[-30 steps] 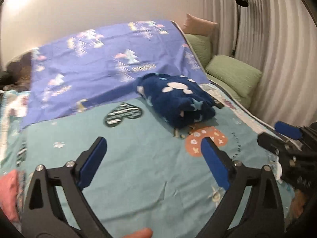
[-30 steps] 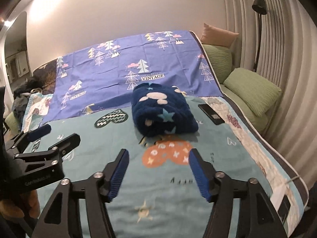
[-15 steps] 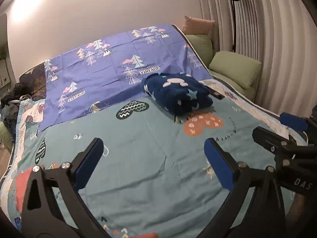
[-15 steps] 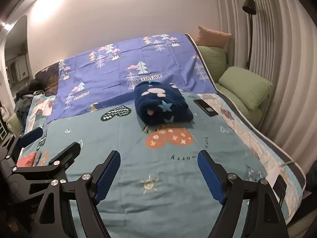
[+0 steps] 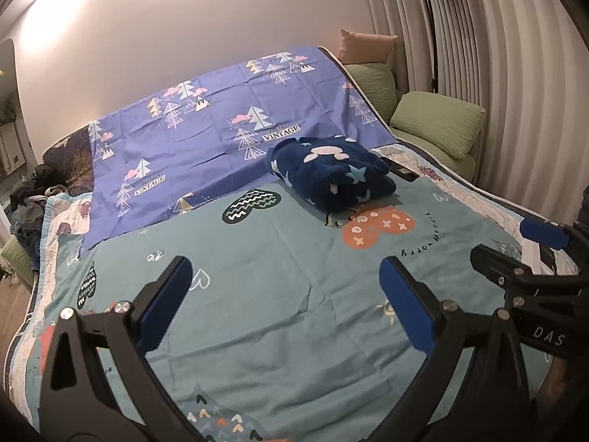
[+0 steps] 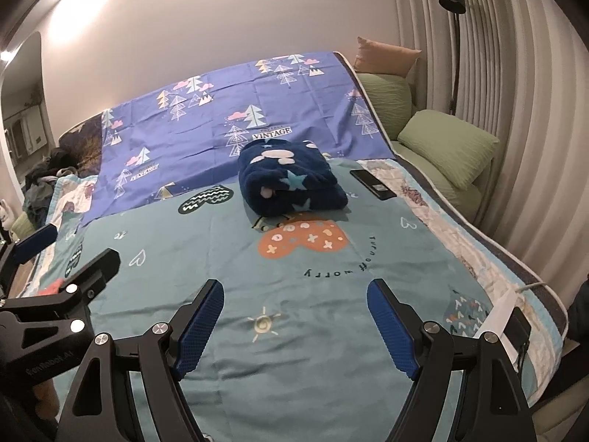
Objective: Fold small clothes
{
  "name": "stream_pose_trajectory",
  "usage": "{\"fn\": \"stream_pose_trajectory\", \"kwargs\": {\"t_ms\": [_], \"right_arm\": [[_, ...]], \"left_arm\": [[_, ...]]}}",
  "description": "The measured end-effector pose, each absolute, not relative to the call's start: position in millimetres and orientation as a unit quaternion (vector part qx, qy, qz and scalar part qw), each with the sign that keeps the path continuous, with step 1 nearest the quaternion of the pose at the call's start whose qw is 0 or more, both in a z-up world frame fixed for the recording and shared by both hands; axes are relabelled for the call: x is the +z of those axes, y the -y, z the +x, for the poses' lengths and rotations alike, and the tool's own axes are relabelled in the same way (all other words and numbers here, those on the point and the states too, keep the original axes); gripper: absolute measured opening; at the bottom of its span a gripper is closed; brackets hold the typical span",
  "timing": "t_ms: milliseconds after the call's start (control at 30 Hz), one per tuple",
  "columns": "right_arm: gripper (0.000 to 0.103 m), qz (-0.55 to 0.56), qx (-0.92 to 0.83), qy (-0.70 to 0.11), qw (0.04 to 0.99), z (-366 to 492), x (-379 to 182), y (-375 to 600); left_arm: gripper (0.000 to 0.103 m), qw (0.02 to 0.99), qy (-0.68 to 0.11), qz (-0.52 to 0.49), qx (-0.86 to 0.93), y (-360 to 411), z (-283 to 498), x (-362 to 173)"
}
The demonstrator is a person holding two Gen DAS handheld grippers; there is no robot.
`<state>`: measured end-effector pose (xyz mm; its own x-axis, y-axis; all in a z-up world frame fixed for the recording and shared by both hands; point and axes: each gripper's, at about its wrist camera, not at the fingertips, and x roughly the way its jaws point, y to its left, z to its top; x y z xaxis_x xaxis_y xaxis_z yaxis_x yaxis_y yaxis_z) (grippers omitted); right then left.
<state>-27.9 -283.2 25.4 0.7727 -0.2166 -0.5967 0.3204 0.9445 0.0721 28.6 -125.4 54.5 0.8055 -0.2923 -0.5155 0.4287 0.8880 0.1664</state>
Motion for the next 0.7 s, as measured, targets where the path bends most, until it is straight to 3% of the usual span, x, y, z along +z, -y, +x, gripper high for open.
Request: {"fn": "stream_pose_trajectory", "kwargs": {"t_ms": [700], "right_arm": [[0.082, 0.073, -0.151, -0.3, 0.939, -23.8, 29.5, 279.6]], "left_arm": [[0.101, 0.944, -0.234, 0.138, -0.19, 127.6, 26.2, 61.4]]}}
